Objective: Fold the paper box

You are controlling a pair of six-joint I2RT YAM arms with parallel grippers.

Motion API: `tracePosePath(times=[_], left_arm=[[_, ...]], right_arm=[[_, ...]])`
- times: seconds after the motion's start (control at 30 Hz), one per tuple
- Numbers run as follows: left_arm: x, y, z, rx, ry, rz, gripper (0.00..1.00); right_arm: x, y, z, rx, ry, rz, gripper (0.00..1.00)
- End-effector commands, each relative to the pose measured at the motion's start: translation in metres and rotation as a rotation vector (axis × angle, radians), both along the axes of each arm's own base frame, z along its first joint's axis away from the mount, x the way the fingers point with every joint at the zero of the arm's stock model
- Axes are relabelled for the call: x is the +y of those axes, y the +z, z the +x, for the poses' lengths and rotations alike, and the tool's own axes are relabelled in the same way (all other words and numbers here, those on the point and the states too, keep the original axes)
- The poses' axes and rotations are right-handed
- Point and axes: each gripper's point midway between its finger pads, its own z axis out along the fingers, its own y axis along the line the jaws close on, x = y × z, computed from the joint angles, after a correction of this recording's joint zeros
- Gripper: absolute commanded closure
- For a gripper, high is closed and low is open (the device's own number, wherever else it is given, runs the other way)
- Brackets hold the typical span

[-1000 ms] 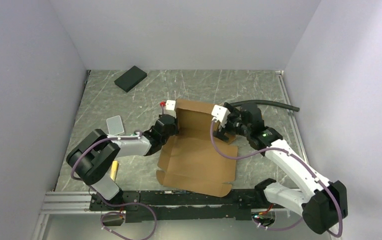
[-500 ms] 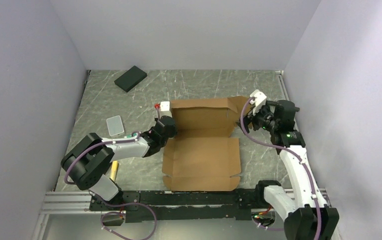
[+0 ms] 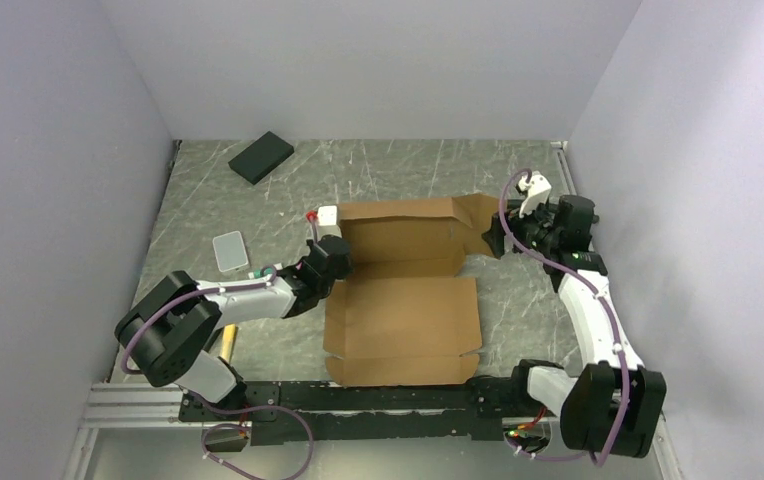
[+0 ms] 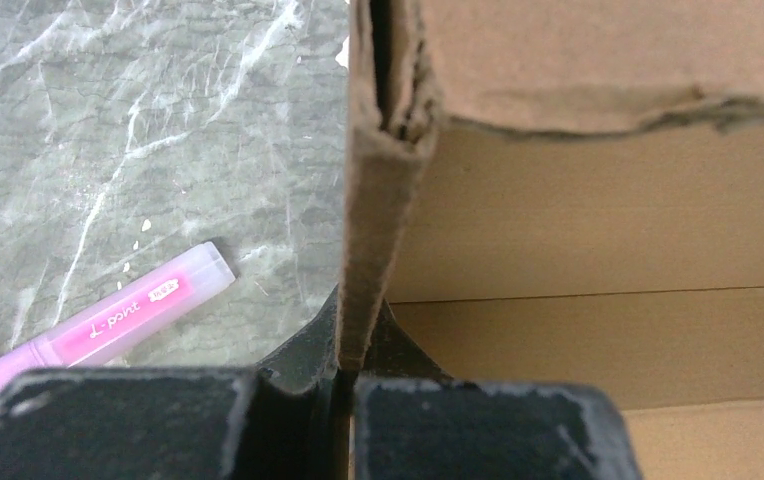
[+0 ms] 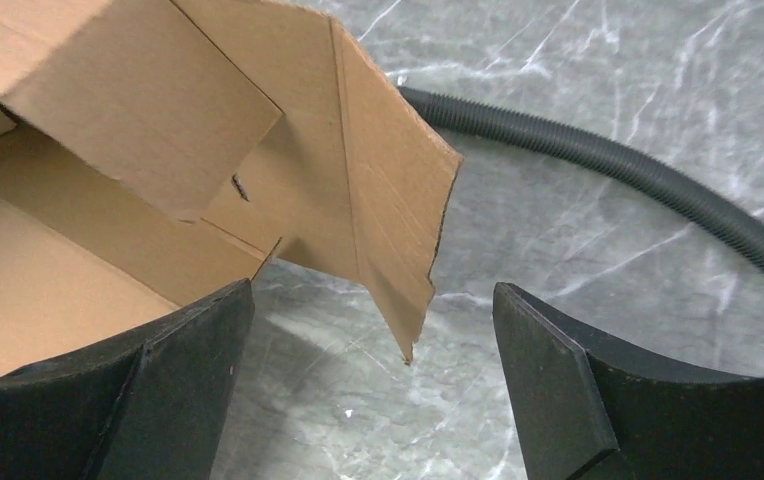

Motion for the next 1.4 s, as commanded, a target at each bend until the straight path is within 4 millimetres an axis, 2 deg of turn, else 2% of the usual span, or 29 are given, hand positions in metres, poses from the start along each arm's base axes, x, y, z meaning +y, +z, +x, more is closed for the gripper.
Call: tracePosePath(times=[0.0,0.1,0.17,0.2,0.33,0.4,0.43,0.63,0.73,0.87,1.0,1.2,1.27,1.37], left_arm=[[0.000,0.012,-0.002,-0.021,0.024,-0.051,1.00],[0.001,0.010,-0.004,-0.020,0.025,-0.053,1.00],[0.002,0.010,-0.004,-0.020,0.025,-0.056,1.00],[0.002,0.009,-0.005,-0.018,0.023,-0.056,1.00],[0.000,0.010,-0.004,-0.015,0.024,-0.062,1.00],[0.001,0.010,-0.004,-0.007,0.038,-0.062,1.00],[0.002,0.009,-0.004,-0.005,0.050,-0.063,1.00],[0.002,0.013,-0.001,-0.004,0.096,-0.077,1.00],[-0.007,0.017,0.002,-0.019,0.078,-0.089,1.00],[-0.020,0.025,0.002,-0.045,0.050,-0.095,1.00],[-0.027,0.030,-0.001,-0.078,0.018,-0.091,1.00],[-0.036,0.029,-0.002,-0.091,-0.007,-0.082,1.00],[-0.038,0.030,-0.002,-0.095,-0.008,-0.071,1.00],[-0.037,0.030,-0.003,-0.099,-0.004,-0.046,1.00]], right_arm=[[0.004,-0.004,0.012,0.005,0.014,0.041,0.10],[0.006,-0.012,0.016,0.018,0.038,0.044,0.20],[0.008,-0.017,0.019,0.019,0.054,0.045,0.31],[0.008,-0.019,0.021,0.021,0.058,0.044,0.38],[0.011,-0.028,0.024,0.029,0.103,0.035,0.79],[0.018,-0.026,0.016,0.027,0.157,0.037,0.96],[0.023,-0.021,0.010,0.016,0.189,0.044,1.00],[0.054,0.010,-0.028,-0.023,0.314,0.146,1.00],[0.072,0.006,-0.039,0.011,0.355,0.149,1.00],[0.092,-0.010,-0.039,0.031,0.354,0.058,1.00],[0.093,-0.015,-0.032,0.042,0.320,0.056,1.00],[0.109,-0.022,-0.028,0.063,0.348,0.059,1.00],[0.108,-0.022,-0.025,0.079,0.349,0.052,0.95],[0.111,-0.013,-0.026,0.064,0.374,0.059,0.85]])
